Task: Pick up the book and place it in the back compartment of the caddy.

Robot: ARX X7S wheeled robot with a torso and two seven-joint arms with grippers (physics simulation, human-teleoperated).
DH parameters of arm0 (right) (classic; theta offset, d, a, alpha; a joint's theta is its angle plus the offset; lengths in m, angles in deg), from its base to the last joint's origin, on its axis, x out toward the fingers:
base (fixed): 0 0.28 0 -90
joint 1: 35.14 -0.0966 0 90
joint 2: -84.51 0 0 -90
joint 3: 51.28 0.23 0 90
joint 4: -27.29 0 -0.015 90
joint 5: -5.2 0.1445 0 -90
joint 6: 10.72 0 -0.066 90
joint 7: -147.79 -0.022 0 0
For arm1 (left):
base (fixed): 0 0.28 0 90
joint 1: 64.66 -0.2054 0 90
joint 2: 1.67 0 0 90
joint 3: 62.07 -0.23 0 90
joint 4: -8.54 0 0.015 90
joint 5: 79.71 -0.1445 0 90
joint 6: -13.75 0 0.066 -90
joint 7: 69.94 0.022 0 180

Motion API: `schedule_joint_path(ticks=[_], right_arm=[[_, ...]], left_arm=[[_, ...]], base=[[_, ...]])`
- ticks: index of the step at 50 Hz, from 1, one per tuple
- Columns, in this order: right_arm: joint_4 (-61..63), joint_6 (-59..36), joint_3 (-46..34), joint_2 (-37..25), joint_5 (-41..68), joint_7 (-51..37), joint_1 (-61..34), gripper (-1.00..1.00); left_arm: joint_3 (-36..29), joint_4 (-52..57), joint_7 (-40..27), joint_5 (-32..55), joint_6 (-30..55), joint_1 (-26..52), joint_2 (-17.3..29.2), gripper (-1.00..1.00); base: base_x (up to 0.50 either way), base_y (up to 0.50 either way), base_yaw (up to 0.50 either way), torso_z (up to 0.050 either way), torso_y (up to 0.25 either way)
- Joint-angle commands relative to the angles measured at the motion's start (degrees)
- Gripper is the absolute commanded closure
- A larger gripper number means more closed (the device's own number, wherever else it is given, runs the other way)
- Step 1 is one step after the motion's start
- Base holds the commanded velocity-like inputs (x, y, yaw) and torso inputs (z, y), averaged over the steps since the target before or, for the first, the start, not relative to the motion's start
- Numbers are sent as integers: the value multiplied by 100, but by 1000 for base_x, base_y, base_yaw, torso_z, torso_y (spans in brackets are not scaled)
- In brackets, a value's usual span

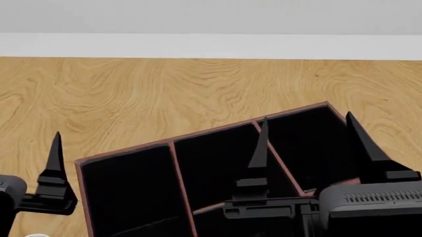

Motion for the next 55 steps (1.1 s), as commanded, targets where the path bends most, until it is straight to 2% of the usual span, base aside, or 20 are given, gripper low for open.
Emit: schedule_joint_path(ticks=[1, 4, 12, 15, 19, 22, 24, 27, 28, 30, 37, 44, 50, 55], right_arm=[[203, -169, 153, -29, 188, -56, -8, -100], [231, -199, 193, -37, 225, -74, -5, -100], [403, -343, 301, -40, 400, -118, 1, -100], [536, -389, 341, -67, 455, -134, 23, -100], [585, -364, 389, -82, 512, -128, 48, -100], [570, -357, 380, -89, 516, -137, 55, -100], [575, -367, 363, -97, 515, -150, 51, -100], [547, -342, 317, -114, 475, -162, 68, -100], [533, -327, 324, -118, 483, -155, 77, -100], [502, -274, 354, -121, 500, -138, 88, -100], [393, -111, 290, -144, 455, -94, 139, -100], [227, 25, 205, -168, 387, -57, 126, -100], [110, 99, 139, -204, 313, -49, 107, -100], [-36, 170, 67, -226, 219, -59, 115, -100]], left_arm=[[375, 208, 84, 628, 353, -3, -88, -100], [378, 450, 55, 619, 602, 91, 67, -100], [981, 1568, -35, 1083, 2365, 736, 770, -100], [1542, 1949, 61, 1467, 3323, 1110, 1164, -100], [2319, 2202, 449, 1948, 4010, 1396, 1636, -100], [2966, 2268, 784, 2659, 5311, 2125, 1819, -100], [3171, 2255, 865, 3032, 5963, 2730, 2043, -100], [3335, 1894, 913, 3657, 5980, 2958, 2469, -100], [3230, 1674, 609, 3914, 5987, 3015, 2711, -100], [2878, 1446, 879, 3971, 5778, 3062, 3191, -100], [1893, 605, 1511, 3961, 5542, 3422, 4271, -100], [1090, -26, 1944, 3702, 5097, 3567, 4749, -100], [340, -432, 2472, 3690, 5067, 4188, 5075, -100], [-981, -837, 3193, 3106, 4848, 4945, 5510, -100]], base=[[0, 0, 0, 0, 0], [0, 0, 0, 0, 0], [0, 0, 0, 0, 0], [0, 0, 0, 0, 0], [0, 0, 0, 0, 0], [0, 0, 0, 0, 0], [0, 0, 0, 0, 0], [0, 0, 0, 0, 0], [0, 0, 0, 0, 0], [0, 0, 0, 0, 0], [0, 0, 0, 0, 0], [0, 0, 0, 0, 0], [0, 0, 0, 0, 0], [0, 0, 0, 0, 0]])
